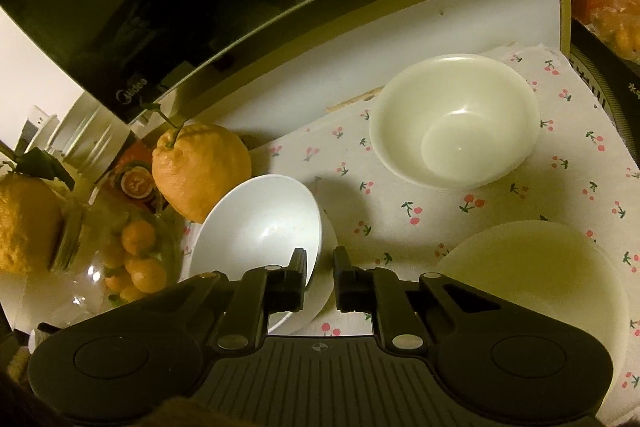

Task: Organize plates and bowls
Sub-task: 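Close both grippers on the rim of the white bowl, then lift the white bowl with both grippers and carry it toward the cream bowls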

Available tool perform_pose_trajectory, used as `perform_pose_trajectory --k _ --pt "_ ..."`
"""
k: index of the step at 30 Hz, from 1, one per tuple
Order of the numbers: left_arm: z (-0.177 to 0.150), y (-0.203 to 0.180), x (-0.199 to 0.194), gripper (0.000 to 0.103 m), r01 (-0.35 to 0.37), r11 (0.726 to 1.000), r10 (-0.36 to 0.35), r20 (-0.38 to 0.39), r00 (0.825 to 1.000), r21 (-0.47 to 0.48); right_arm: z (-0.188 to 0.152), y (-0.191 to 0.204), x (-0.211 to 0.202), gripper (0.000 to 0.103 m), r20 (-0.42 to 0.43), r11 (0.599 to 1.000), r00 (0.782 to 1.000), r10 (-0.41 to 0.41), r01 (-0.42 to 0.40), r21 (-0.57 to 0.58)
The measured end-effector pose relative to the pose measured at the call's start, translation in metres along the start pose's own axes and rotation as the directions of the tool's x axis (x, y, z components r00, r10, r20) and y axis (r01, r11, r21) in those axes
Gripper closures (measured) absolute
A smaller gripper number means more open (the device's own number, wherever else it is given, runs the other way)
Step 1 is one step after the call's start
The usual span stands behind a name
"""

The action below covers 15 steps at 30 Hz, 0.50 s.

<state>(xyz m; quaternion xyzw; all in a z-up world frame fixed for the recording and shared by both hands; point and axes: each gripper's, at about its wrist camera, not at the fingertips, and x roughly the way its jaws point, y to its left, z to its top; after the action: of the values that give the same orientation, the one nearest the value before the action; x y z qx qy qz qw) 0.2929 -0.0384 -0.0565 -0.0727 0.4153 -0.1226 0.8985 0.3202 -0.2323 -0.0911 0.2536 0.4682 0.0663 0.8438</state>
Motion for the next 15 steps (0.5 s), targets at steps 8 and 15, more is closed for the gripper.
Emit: perform_pose_trajectory --k 8,15 --pt "-0.005 -0.016 -0.033 0.089 0.041 0.999 -0.041 -0.002 0.999 0.034 -0.012 0.004 -0.037 0.090 -0.013 1.000 1.000 -0.019 0.019 -0.007" --pt "-0.019 -0.043 -0.069 0.088 0.105 0.991 -0.104 -0.010 0.994 0.087 -0.024 -0.009 -0.086 0.089 -0.013 1.000 1.000 -0.020 0.020 0.005"
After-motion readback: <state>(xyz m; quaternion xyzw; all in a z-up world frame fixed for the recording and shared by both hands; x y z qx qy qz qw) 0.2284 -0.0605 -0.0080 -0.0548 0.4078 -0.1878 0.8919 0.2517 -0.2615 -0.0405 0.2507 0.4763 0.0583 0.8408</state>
